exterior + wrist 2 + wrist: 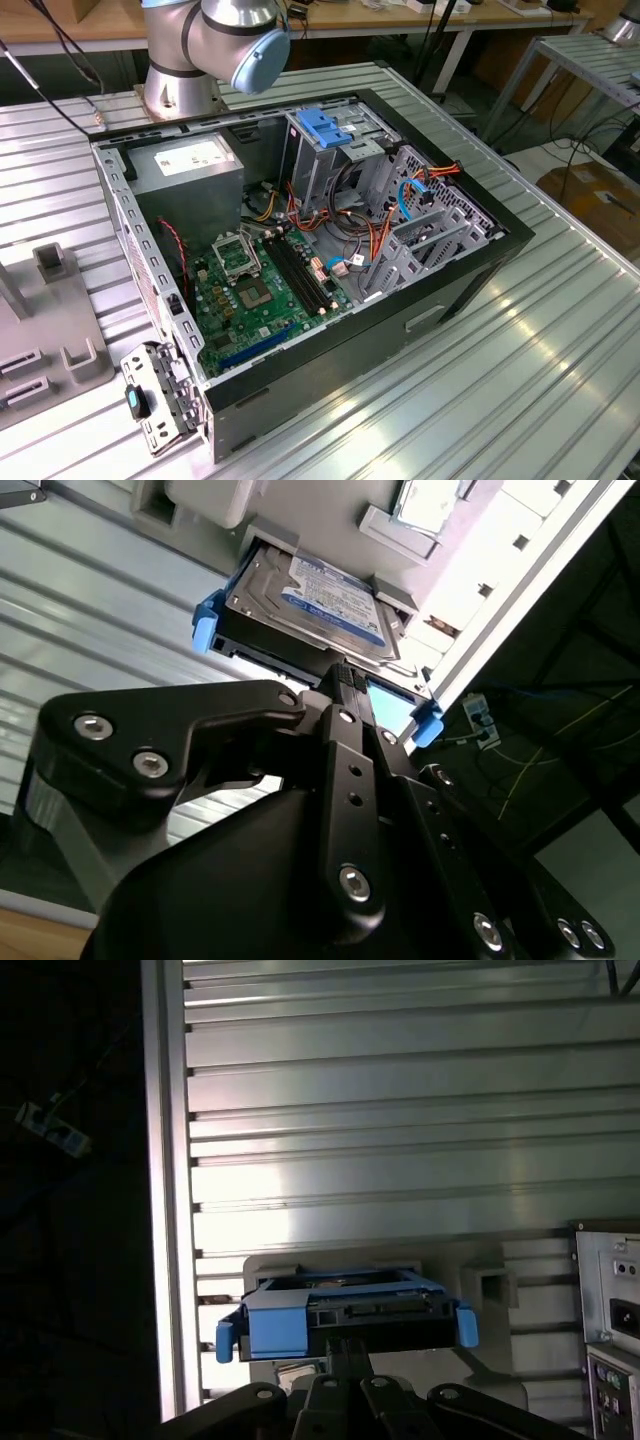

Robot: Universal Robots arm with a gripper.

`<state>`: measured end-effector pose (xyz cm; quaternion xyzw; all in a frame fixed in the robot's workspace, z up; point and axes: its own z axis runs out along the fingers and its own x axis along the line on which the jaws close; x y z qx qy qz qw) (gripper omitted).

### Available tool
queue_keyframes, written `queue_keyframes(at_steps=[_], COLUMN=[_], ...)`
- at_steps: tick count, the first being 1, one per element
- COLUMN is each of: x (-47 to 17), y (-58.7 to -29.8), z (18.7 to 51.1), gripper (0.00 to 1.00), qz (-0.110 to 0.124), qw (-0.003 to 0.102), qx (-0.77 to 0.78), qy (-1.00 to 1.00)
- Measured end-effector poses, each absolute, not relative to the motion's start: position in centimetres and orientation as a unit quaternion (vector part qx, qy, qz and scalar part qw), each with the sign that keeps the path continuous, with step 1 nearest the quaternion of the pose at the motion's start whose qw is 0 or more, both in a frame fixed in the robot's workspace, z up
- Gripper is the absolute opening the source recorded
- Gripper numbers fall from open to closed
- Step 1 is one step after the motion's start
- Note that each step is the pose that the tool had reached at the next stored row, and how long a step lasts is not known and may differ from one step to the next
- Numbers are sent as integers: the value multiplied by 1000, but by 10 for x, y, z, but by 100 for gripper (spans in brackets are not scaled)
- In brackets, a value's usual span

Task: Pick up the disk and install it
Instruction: 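Reach for the disk, then pick up the disk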

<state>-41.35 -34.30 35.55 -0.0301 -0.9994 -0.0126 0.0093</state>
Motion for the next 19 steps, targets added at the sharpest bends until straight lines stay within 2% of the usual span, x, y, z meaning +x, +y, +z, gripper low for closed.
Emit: queue_keyframes(at_steps=[19], x=[-413], y=[-335], z=[353], gripper=[11], qz=[-3], qw=[10], qx=[17], qy=[-1000])
